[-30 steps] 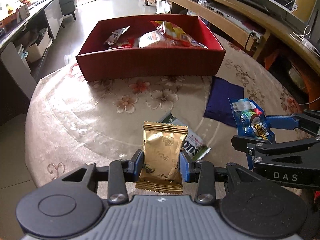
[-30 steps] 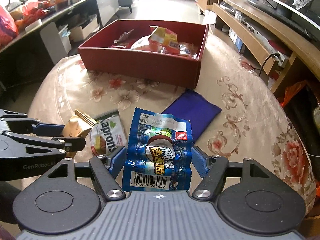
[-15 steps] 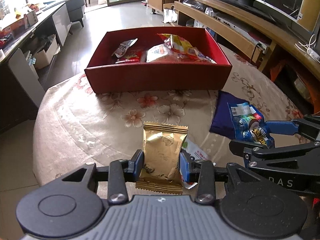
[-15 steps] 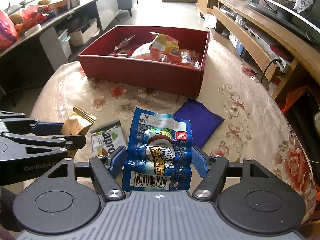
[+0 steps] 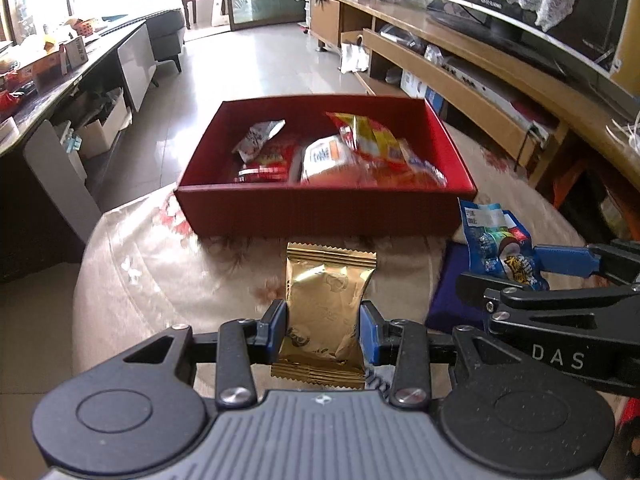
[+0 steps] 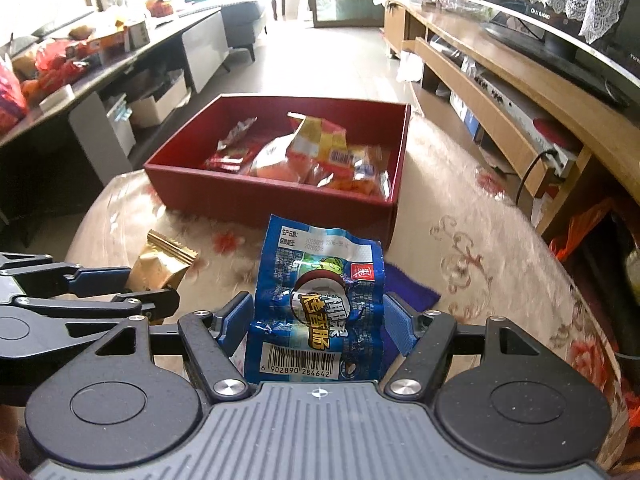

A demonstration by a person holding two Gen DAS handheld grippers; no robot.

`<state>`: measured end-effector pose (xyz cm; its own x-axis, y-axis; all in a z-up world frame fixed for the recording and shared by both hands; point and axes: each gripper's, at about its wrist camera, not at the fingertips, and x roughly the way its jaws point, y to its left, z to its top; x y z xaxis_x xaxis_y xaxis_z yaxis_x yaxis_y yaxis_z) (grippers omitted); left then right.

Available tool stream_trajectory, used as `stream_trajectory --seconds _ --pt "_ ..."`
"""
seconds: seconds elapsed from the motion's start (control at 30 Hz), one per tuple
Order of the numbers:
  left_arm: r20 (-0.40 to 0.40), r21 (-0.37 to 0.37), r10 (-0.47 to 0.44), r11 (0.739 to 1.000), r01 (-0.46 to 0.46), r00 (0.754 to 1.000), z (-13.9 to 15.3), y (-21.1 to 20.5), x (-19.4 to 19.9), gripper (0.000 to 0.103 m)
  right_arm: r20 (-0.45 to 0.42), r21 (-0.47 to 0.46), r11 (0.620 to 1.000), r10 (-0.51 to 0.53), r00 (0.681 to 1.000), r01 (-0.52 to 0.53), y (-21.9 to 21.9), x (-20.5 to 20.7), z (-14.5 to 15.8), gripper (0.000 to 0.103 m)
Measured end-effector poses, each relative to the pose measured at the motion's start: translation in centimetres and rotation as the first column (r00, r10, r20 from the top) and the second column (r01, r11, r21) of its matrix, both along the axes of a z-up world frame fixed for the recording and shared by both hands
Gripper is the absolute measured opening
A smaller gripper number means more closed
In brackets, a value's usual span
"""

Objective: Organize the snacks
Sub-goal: 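Carry the gold and blue packs to the red box and lower them inside, then open both tools to release the packs into the red box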

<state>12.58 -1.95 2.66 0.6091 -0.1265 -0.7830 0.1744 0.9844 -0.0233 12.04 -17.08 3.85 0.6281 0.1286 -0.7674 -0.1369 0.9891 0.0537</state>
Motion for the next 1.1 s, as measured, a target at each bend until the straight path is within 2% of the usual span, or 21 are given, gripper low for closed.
stream_trajectory --seconds 0.6,0.97,1.1 --pt "0.069 -0.021 0.091 0.996 -0.090 0.993 2.3 -0.4 8.9 0.038 0.052 0.059 0.997 -0.056 0.997 0.053 -0.8 8.1 1.9 0.076" --pt "0.063 -0.001 0.130 0.991 -0.130 0.990 1.0 -0.2 14.1 0.038 0.041 0.070 0.996 -0.062 0.997 0.059 -0.7 12.9 0.8 0.076" --pt "0.051 0.024 0.145 0.989 -0.146 0.988 -0.1 -0.3 15.4 0.038 0.039 0.047 0.997 -0.058 0.998 0.056 -0.2 14.2 -0.1 0.076"
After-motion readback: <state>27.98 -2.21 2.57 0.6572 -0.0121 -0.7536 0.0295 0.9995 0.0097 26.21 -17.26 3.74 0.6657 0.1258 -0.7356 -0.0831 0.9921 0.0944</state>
